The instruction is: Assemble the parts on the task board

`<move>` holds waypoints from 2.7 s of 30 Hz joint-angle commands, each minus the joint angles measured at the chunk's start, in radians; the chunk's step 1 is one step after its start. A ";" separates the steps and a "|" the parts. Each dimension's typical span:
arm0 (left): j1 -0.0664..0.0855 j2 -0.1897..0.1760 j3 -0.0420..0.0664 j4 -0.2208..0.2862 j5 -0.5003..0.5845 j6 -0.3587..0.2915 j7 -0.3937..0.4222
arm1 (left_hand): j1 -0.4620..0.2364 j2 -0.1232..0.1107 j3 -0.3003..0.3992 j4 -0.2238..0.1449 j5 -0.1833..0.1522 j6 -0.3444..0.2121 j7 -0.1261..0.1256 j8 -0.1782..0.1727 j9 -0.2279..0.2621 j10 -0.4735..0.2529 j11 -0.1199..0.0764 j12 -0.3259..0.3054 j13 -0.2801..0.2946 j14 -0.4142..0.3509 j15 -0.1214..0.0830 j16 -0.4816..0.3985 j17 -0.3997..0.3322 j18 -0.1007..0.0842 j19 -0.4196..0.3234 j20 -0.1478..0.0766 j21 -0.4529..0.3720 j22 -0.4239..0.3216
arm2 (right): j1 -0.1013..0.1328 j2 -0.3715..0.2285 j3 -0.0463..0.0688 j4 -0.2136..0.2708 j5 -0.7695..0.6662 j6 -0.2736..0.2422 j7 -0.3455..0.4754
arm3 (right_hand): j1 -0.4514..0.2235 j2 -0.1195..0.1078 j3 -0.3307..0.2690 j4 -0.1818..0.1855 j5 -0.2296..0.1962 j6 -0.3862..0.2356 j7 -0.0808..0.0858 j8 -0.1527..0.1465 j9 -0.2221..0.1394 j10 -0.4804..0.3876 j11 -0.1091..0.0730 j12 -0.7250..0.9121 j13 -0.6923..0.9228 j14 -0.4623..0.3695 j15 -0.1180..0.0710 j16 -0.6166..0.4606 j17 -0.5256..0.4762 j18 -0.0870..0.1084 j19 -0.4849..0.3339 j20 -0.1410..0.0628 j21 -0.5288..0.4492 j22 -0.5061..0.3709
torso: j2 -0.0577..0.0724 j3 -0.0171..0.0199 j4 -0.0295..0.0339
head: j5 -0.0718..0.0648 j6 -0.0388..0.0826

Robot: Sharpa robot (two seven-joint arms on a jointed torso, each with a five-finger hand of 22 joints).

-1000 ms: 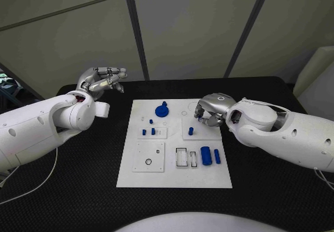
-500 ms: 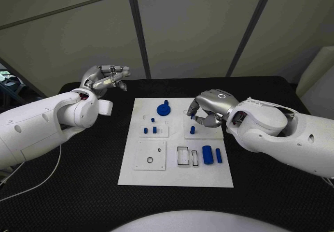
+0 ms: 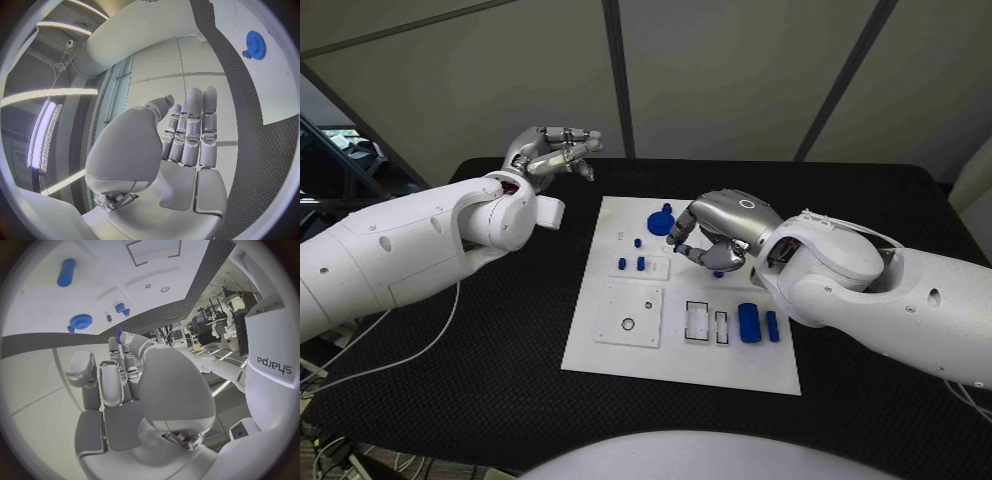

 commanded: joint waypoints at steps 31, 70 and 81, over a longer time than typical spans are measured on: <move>0.003 0.031 0.000 -0.008 0.004 0.013 0.001 | 0.009 0.001 0.002 -0.008 -0.004 -0.007 0.001 0.004 -0.001 -0.008 0.003 0.005 -0.002 -0.006 0.000 -0.006 -0.003 -0.012 -0.003 -0.001 -0.003 -0.001 | -0.130 0.119 -0.031 -0.108 0.022 0.002 0.082 | 0.007 -0.005 -0.002 -0.007 0.006 0.002 0.002 -0.004 0.000 0.006 -0.002 0.004 0.000 0.049 -0.005 0.006 0.003 -0.014 0.005 -0.002 0.003 0.000 | 0.000 0.0011 -0.0019 | 0.141 -0.052; 0.003 0.035 0.000 -0.013 0.004 0.016 0.000 | 0.008 0.001 0.001 -0.008 -0.004 -0.007 0.001 0.005 -0.001 -0.010 0.003 0.006 -0.002 -0.006 0.000 -0.007 -0.004 -0.012 -0.004 -0.001 -0.004 -0.001 | -0.135 0.134 -0.034 -0.120 0.009 0.054 0.087 | 0.005 -0.005 -0.003 -0.008 0.007 0.000 0.004 -0.007 -0.001 0.004 0.000 0.001 0.000 0.049 -0.004 0.008 0.005 -0.015 0.005 -0.001 0.005 0.002 | 0.000 0.0013 -0.0028 | 0.152 -0.062; 0.003 0.034 0.000 -0.014 0.004 0.017 0.000 | 0.008 0.001 0.001 -0.008 -0.004 -0.007 0.001 0.005 -0.001 -0.010 0.003 0.006 -0.002 -0.006 0.000 -0.007 -0.004 -0.012 -0.004 -0.001 -0.004 -0.001 | -0.135 0.138 -0.035 -0.129 -0.016 0.068 0.075 | 0.000 -0.004 -0.007 -0.008 0.000 0.000 0.005 -0.008 -0.001 0.004 0.001 -0.002 0.000 0.049 -0.002 0.008 0.003 -0.014 0.002 0.000 0.002 -0.002 | -0.001 0.0013 -0.0029 | 0.151 -0.064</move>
